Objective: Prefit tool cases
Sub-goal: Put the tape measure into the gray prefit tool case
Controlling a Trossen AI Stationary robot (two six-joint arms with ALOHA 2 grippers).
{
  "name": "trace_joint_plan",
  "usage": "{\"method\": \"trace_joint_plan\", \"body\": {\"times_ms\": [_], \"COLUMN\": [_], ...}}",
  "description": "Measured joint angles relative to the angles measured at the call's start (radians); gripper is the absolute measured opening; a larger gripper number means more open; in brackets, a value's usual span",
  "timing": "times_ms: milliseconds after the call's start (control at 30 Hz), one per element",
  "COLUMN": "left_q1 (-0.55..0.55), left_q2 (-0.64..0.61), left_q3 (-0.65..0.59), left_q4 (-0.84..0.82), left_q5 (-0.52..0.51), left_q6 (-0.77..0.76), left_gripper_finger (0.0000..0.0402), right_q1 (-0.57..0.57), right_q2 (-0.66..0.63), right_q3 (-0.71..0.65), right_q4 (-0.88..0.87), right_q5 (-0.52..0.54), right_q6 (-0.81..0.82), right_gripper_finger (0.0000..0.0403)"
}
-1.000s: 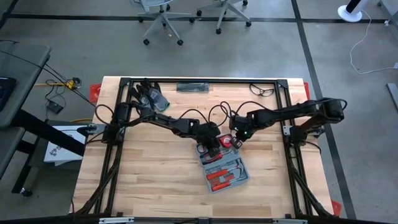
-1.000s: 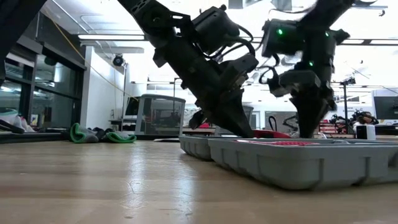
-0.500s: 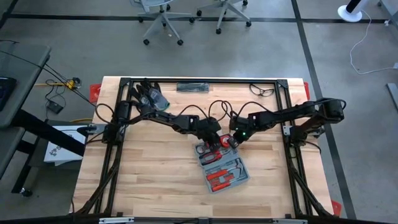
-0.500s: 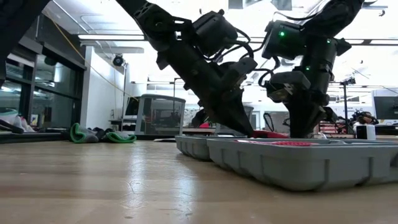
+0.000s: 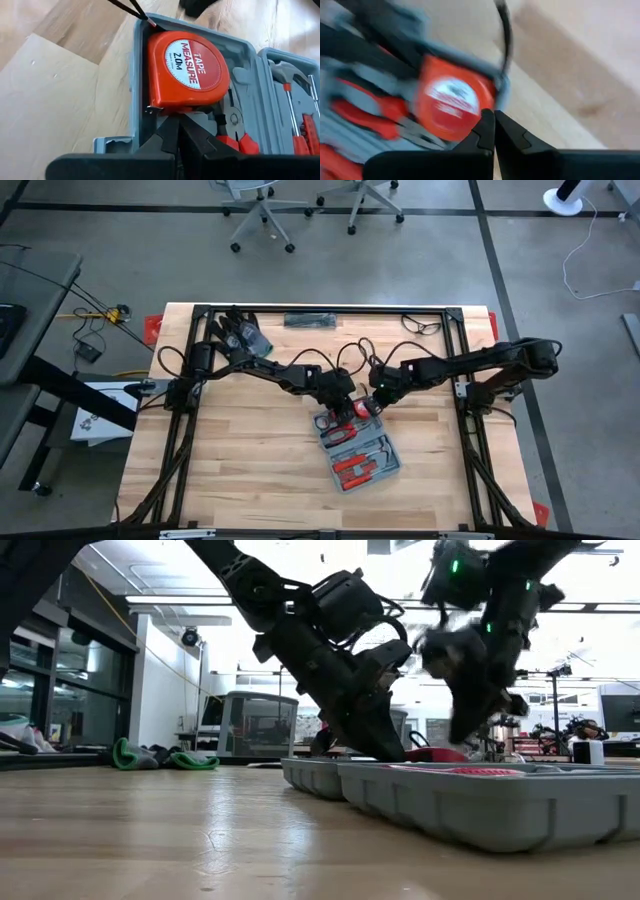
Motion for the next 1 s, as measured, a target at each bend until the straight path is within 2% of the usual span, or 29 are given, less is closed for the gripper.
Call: {"method": "trace_joint_plan", "body": {"times_ms": [100, 233, 467, 600, 733, 1000], "left_q1": [0.000, 0.000, 0.000, -0.004, 0.007, -0.023], "left_q2": [0.000, 0.000, 0.000, -0.003, -0.035, -0.144], "left_q3": [0.000, 0.000, 0.000, 0.001, -0.003, -0.005], "left_q4": [-0.001, -0.003, -0.006, -0.068, -0.145, -0.334], "left_q5": [0.000, 0.000, 0.001, 0.003, 0.090, 0.063], "left_q6": [0.000, 0.000, -0.004, 0.015, 0.047, 0.144], "left_gripper_finger": [0.0000, 0.0000, 0.0000, 0.0000, 0.0000, 0.0000], "right_q1": [0.015, 0.026, 0.040, 0.038, 0.036, 0.030], "right_q2": [-0.045, -0.047, 0.132, 0.169, 0.166, 0.167], "right_q3": [0.014, 0.019, 0.020, 0.023, 0.023, 0.021], "right_q4": [0.001, 0.035, 0.195, 0.206, 0.163, 0.134], "right_q5": [0.035, 0.030, -0.074, -0.116, -0.128, -0.141], "right_q6": [-0.003, -0.011, -0.013, 0.001, -0.005, -0.027], "right_gripper_finger": [0.0000, 0.0000, 0.0000, 0.0000, 0.0000, 0.0000]}}
